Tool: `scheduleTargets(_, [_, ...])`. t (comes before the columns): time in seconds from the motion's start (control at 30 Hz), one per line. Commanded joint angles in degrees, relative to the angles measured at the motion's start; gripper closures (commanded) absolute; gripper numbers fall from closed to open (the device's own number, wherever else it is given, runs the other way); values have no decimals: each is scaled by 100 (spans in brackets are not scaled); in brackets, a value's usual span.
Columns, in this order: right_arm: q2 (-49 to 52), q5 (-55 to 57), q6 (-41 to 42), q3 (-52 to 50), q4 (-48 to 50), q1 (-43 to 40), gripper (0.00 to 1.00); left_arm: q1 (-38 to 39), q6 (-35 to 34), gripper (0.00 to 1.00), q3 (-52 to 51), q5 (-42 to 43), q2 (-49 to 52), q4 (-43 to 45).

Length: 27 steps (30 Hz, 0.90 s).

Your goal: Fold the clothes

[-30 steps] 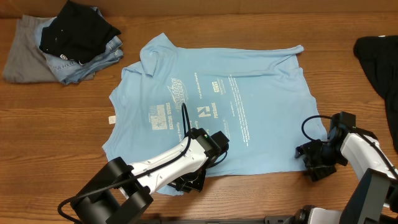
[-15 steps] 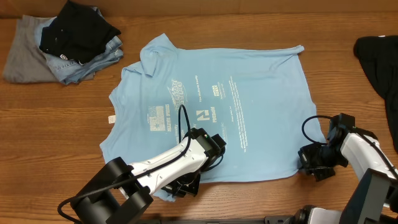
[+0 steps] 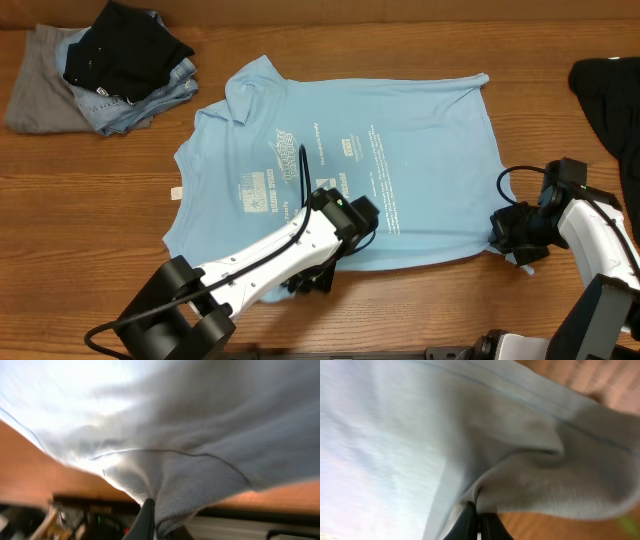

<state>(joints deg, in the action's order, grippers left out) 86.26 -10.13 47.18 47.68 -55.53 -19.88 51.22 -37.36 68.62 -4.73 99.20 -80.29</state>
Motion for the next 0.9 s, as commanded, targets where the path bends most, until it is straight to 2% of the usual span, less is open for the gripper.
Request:
scheduleTargets(0.0, [9,-247,83,146,271,-7,96,-155,15,96,367,-994,37,227])
scheduleTargets(0.1, [9,-533,59,146,597,-7,96,-339,11,96,365,-1355,42,321])
scheduleTargets(0.33, [11,-1117,-72,146,1517,52,96,-872,162,96,350,-1550,44,546])
scheduleTargets(0.57, [11,-1091,-72,146,2236,568,96,-1377,177,96,350,-1663,44,1023])
scheduleTargets(0.87, [11,-706,-63,146,2977,1379,96,-1646,442,93,348,-1840,46,1609])
